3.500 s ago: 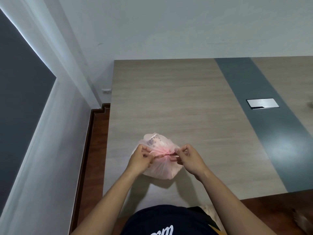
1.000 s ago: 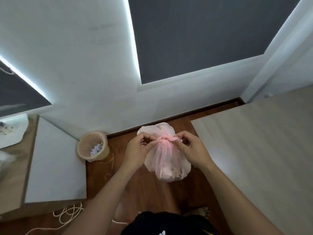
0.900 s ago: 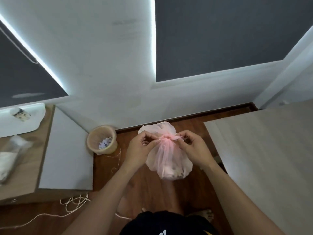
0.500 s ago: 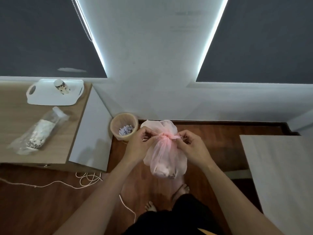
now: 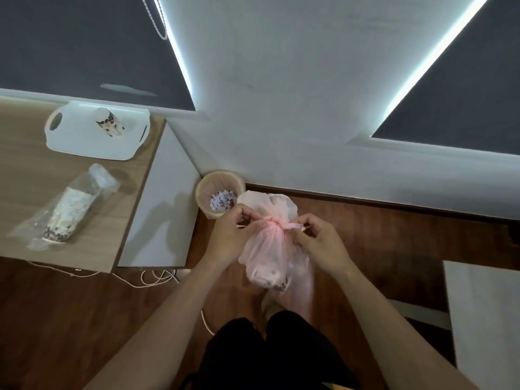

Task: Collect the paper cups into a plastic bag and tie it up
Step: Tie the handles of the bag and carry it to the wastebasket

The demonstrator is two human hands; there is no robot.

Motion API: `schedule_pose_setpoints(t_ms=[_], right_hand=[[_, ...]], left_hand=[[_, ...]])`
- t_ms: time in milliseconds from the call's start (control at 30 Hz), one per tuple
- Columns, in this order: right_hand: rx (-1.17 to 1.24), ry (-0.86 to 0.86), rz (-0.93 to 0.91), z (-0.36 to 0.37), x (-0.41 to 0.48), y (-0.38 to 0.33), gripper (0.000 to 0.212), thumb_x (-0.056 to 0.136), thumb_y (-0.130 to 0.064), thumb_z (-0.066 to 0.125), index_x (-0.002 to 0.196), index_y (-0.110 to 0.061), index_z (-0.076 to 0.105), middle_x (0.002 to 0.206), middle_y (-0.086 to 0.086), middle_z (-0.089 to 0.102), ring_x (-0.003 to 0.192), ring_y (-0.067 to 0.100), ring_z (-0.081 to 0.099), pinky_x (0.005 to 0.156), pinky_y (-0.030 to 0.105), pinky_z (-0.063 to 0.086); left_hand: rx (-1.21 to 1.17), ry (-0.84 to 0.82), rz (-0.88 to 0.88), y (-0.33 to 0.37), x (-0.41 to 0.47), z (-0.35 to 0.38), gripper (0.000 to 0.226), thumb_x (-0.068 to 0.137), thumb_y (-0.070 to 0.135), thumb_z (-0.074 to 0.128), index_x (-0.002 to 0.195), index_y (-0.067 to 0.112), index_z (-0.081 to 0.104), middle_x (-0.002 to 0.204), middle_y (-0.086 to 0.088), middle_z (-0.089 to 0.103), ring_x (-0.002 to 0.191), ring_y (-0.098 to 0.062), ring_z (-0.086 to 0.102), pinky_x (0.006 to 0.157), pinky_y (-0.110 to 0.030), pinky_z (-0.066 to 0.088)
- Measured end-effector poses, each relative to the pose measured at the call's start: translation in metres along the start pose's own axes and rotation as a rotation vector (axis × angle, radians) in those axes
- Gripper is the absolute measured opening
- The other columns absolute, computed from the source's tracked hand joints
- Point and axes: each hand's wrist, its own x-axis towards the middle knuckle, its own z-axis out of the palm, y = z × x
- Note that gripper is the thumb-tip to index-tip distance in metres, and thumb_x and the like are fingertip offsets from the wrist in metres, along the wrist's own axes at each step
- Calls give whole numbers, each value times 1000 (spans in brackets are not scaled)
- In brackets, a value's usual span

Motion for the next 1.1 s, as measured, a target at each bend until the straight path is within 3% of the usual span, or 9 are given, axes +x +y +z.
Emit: schedule_pose_setpoints(t_ms=[167,333,467,633,833,967,1033,1100], right_hand=[[-20,-83,6,3,86,9,17,97,-13,78,95,-30,79,94,-13,78,79,9,68,76,30,54],[-58,-84,83,17,128,29,10,98,-15,77,96,-25,78,90,-17,77,73,1,66,73,26,51],[-80,-52,139,30,164,51,8,97,-19,78,94,-26,79,90,-18,78,75,-1,68,74,26,53],[-110,-21,228,58,229,115,6,98,-20,79,93,-24,79,81,-22,78,71,-2,68,71,25,54],[-142,-29,318,99,300,218,9,95,-24,82,88,-26,77,76,-17,77,77,10,71,71,25,54],[-169,-54,382,125,328,287,8,95,-22,80,92,-17,75,79,-1,81,71,6,72,70,27,52],[-179,-58,420,134,339,313,6,95,-20,79,93,-16,75,78,0,83,68,2,73,70,27,50],[-186,-51,437,141,351,338,5,95,-20,79,92,-19,75,79,-2,83,76,8,76,72,28,51]], left_hand=[[-6,49,-42,-15,71,-1,17,91,21,94,93,24,77,98,11,84,101,-13,78,97,-35,62],[31,35,-79,-36,111,0,15,91,18,93,93,21,78,96,9,82,90,-2,72,83,-14,52],[84,-24,-105,-62,155,-2,13,94,14,90,101,11,79,100,9,81,92,-4,71,79,-15,49],[161,-138,-108,-135,229,13,13,97,11,86,109,16,84,109,9,83,94,-5,73,86,-19,53],[222,-208,-188,-250,300,43,19,98,13,85,117,15,87,115,4,84,101,-4,70,83,0,47],[263,-255,-245,-323,325,62,18,99,13,84,115,17,89,115,5,85,108,-10,75,91,-10,51],[269,-273,-276,-348,336,69,15,98,13,84,112,19,89,113,5,86,111,-15,77,97,-22,56],[288,-282,-300,-369,346,77,15,98,15,85,110,21,90,112,5,86,110,-15,77,97,-23,58]])
